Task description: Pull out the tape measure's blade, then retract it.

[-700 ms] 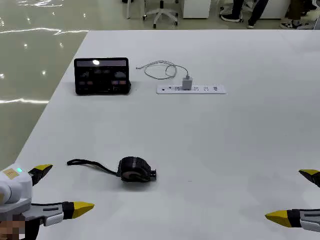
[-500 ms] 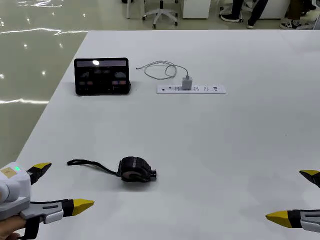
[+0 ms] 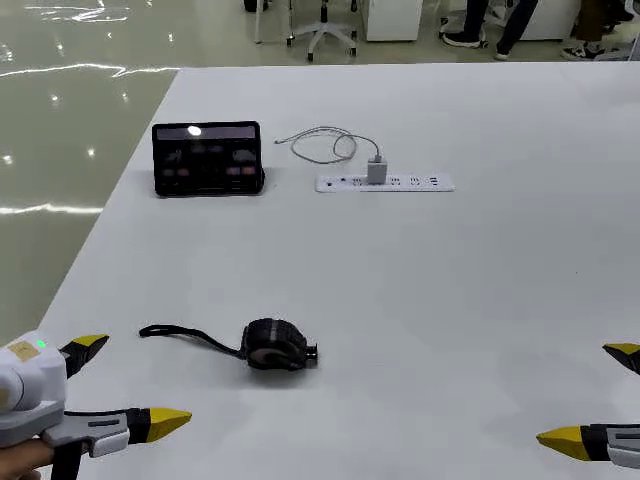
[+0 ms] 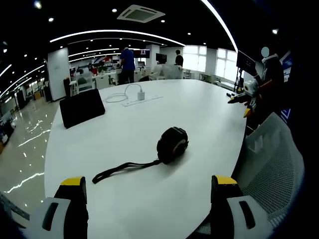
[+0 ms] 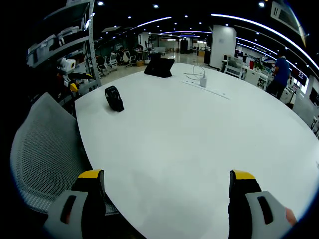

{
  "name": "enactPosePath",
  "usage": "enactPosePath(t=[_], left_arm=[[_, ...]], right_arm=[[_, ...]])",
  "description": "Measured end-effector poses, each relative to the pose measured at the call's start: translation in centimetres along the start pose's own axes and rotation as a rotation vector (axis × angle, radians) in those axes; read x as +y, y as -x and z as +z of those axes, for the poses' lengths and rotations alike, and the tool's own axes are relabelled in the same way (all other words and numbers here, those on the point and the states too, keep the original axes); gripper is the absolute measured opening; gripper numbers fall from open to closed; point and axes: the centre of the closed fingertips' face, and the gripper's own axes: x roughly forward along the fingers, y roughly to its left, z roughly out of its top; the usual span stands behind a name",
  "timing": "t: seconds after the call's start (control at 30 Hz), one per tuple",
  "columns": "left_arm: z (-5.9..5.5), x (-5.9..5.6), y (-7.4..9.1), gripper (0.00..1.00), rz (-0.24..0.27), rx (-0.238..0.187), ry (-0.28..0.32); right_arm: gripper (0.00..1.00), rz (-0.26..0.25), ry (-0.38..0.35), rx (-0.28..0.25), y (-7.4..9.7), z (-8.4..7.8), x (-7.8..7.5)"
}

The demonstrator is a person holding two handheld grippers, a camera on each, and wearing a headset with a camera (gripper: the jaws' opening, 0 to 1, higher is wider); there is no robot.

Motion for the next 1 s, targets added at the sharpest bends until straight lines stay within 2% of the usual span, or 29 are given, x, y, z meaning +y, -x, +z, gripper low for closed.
enactPosePath(t=[0.07, 0.23, 0.33, 0.53, 0.6, 0.67, 0.73, 0.77, 0.87, 1.0], left_arm=[[0.1, -0.1, 0.1, 1.00, -0.020, -0.002, 0.041], [-0.1, 0.4, 0.2, 1.00, -0.003, 0.014, 0.035], [0.3, -0.1, 0.1, 1.00, -0.035, 0.001, 0.038], [1.4, -1.1, -0.7, 1.00, -0.092, -0.014, -0.020], [1.6, -1.5, -1.3, 1.00, -0.124, 0.003, -0.033], [1.0, -2.4, -1.5, 0.95, -0.190, 0.069, -0.065], [1.7, -2.1, -2.1, 0.92, -0.166, 0.050, -0.101], [1.9, -2.1, -2.2, 0.93, -0.170, 0.052, -0.099], [2.7, -2.4, -2.8, 0.95, -0.197, 0.045, -0.109], [3.2, -3.2, -3.8, 0.96, -0.260, 0.071, -0.180]], right_arm=[[1.00, 0.000, 0.002, -0.006, 0.0, 0.1, 0.0], [1.00, -0.005, 0.013, -0.013, 0.1, 0.4, -0.2], [1.00, -0.005, 0.022, -0.020, 0.2, 0.7, -0.3], [1.00, 0.018, 0.060, -0.056, 0.1, 2.5, -0.1], [1.00, 0.033, 0.063, -0.063, -0.2, 3.1, 0.1], [1.00, 0.027, 0.083, -0.068, -0.4, 3.7, 0.1], [1.00, 0.039, 0.079, -0.079, -0.5, 4.1, 0.3], [1.00, 0.039, 0.086, -0.084, -0.6, 4.2, 0.2], [0.99, 0.046, 0.092, -0.077, -0.8, 4.6, 0.4], [0.95, 0.073, 0.119, -0.071, -1.4, 5.0, 0.9]])
